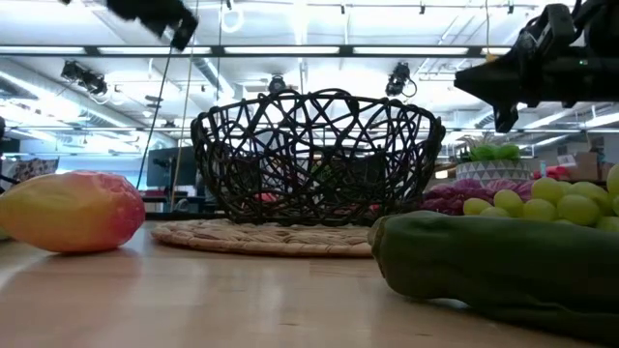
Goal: Build produce basket
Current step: Put the red mango into the black basket
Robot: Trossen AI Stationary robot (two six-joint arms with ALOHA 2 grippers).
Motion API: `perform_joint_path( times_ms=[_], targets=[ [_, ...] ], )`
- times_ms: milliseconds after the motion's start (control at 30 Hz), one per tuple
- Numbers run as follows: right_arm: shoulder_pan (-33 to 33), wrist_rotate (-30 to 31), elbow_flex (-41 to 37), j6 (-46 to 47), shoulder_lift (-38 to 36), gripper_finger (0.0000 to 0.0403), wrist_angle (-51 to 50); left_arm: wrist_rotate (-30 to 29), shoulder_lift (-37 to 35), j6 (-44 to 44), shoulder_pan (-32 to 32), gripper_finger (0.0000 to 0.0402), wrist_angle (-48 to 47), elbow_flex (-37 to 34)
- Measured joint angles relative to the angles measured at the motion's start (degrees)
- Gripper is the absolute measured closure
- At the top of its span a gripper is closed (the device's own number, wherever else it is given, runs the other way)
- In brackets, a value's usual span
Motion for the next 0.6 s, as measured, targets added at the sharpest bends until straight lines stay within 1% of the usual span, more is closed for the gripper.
perform_joint_path(
  times_ms=[133, 233, 300, 433, 600],
  targets=[
    [0.0, -0.2, 0.0, 0.4, 0.1, 0.0339, -1.5, -5.8, 6.3, 8.0, -4.9, 0.0336, -6.6, 5.0],
    [0.0, -0.4, 0.0, 0.5, 0.1, 0.0339, -1.2, -10.4, 11.4, 9.3, -7.3, 0.0326, -13.0, 8.3],
    [0.0, -0.2, 0.0, 0.4, 0.1, 0.0339, -1.2, -10.8, 14.4, 9.3, -8.5, 0.031, -15.2, 9.6],
    [0.0, 0.5, 0.0, -0.6, 0.1, 0.0328, -1.3, -10.8, 18.9, 9.3, -11.2, 0.026, -16.3, 11.2],
    [0.0, 0.7, 0.0, -1.3, 0.1, 0.0284, -1.9, -10.8, 22.9, 9.2, -14.8, 0.0178, -16.4, 11.8]
  ],
)
